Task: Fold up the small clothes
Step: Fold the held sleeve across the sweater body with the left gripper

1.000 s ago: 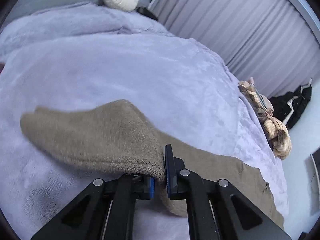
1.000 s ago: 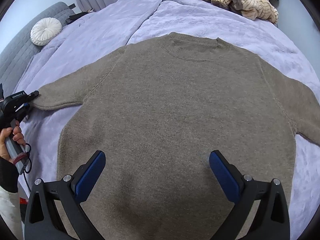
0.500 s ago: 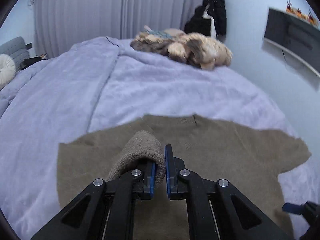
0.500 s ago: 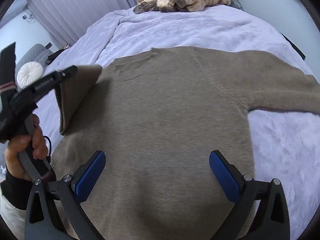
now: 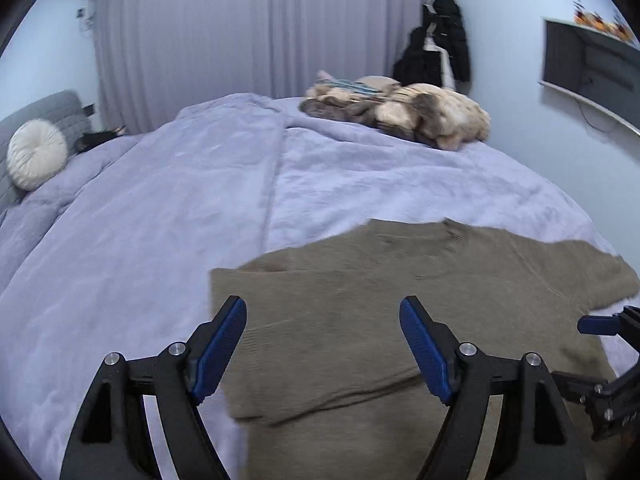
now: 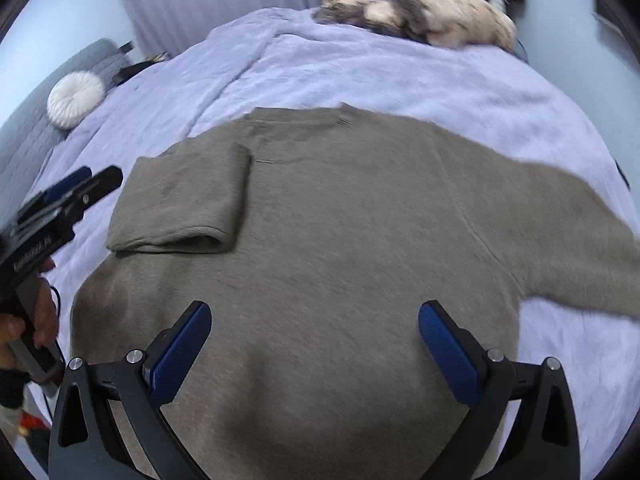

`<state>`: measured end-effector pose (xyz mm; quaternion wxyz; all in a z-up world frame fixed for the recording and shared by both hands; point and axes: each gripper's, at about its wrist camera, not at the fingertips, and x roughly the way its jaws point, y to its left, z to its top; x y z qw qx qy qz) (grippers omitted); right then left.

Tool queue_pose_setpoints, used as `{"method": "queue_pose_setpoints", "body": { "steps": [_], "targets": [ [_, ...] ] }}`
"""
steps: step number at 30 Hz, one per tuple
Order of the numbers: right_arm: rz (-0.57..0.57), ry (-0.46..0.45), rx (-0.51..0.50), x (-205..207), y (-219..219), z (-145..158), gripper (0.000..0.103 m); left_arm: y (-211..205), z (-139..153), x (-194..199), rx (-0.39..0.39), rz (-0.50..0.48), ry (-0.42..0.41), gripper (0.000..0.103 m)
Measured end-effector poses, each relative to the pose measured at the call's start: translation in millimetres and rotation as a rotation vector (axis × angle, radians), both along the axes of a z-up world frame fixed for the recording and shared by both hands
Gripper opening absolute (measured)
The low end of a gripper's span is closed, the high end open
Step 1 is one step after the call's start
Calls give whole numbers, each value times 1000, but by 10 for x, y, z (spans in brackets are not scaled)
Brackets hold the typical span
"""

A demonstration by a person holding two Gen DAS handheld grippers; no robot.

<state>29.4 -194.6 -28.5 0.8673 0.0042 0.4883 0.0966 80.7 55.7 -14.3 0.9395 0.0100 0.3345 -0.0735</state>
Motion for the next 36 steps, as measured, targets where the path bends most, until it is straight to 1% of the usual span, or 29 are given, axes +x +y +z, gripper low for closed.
{"method": "queue_pose_setpoints", "body": {
  "steps": [2,3,4,6,7,8,9,10,11,12,13,14,15,16,18,20,22,23,24,25,26,27,29,30,31,32,33,35,36],
  "targets": [
    [144,-69,-101,96,430,48,103,383,-139,208,-11,133,81,80],
    [209,-99,-156,139,637,40,103,548,-263,342,-32,189,145,80],
    [272,-129,-216,186,854,14,103,726,-401,454,-92,218,215,80],
    [374,-166,-309,282,1206,-85,103,937,-684,544,-213,224,321,80],
    [407,-173,-351,331,1336,-139,103,969,-813,591,-250,214,370,80],
    [424,-173,-395,371,1426,-212,103,969,-905,603,-269,201,386,80],
    [428,-170,-442,430,1506,-288,102,947,-962,584,-271,194,378,80],
    [422,-164,-474,505,1556,-361,95,930,-989,570,-273,186,369,80],
    [408,-144,-470,588,1557,-411,69,929,-999,551,-281,182,364,79],
    [385,-115,-426,661,1513,-415,44,937,-1000,541,-295,175,361,71],
    [334,-91,-351,735,1429,-375,11,949,-999,544,-310,163,360,67],
    [267,-89,-230,782,1283,-290,14,950,-993,555,-311,158,359,67],
    [201,-84,-103,809,1108,-209,14,938,-992,549,-303,154,356,67],
    [109,-79,27,835,871,-140,14,952,-987,563,-297,147,355,67],
    [-29,-70,245,858,450,-124,14,915,-979,627,-267,150,356,67],
    [-215,-33,378,819,-10,-243,14,861,-983,659,-235,143,354,67],
    [-382,35,537,769,-456,-477,15,829,-977,667,-214,140,351,69],
    [-447,72,600,731,-622,-597,18,830,-976,666,-211,139,351,69],
    [-498,102,643,684,-753,-695,19,841,-975,668,-217,140,355,69],
    [-520,115,687,641,-832,-763,18,858,-972,680,-228,141,362,69],
    [-523,112,726,588,-878,-785,23,871,-973,693,-238,141,369,69],
    [-515,108,736,545,-879,-770,28,886,-973,709,-251,142,376,69],
    [-472,101,746,493,-780,-694,49,911,-968,743,-268,139,385,67],
    [-439,108,781,474,-682,-664,52,913,-963,755,-278,128,386,56],
    [-403,122,823,463,-589,-656,56,912,-954,773,-291,112,391,48],
    [-344,154,868,477,-413,-669,58,908,-940,787,-304,99,394,44],
    [-275,200,898,506,-179,-698,58,907,-930,799,-317,85,396,34],
    [-186,273,921,572,239,-779,58,907,-908,819,-327,72,403,30],
    [-161,302,924,610,470,-831,58,908,-903,827,-331,64,407,25]
  ]
}}
